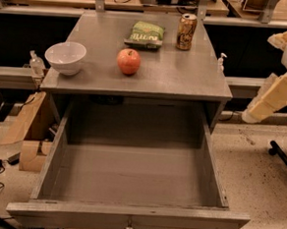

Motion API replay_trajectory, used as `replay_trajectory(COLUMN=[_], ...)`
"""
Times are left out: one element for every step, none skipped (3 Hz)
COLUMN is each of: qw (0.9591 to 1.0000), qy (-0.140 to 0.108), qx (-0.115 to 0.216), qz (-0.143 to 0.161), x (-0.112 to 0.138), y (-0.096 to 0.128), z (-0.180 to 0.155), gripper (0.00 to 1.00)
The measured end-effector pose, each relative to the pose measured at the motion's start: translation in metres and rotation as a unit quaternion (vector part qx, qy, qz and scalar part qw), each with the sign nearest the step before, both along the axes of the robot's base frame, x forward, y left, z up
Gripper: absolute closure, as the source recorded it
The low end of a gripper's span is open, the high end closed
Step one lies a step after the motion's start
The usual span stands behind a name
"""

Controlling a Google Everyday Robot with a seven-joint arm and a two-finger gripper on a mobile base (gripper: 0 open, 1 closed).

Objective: Place orange can into top drawer

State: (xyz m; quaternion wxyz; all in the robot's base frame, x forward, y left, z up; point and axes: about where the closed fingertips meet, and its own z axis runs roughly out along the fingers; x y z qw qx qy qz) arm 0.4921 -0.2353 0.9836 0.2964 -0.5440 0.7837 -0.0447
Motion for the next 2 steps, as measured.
replay_trajectory(qw=[0.9949,0.9796], qy=[-0.064,-0.125], qx=[0.074,0.155], qz=[-0.026,-0.028], x=[0.042,0.092], y=[-0.006,0.008], z=[0.007,0.013], gripper=[0.0,0.0])
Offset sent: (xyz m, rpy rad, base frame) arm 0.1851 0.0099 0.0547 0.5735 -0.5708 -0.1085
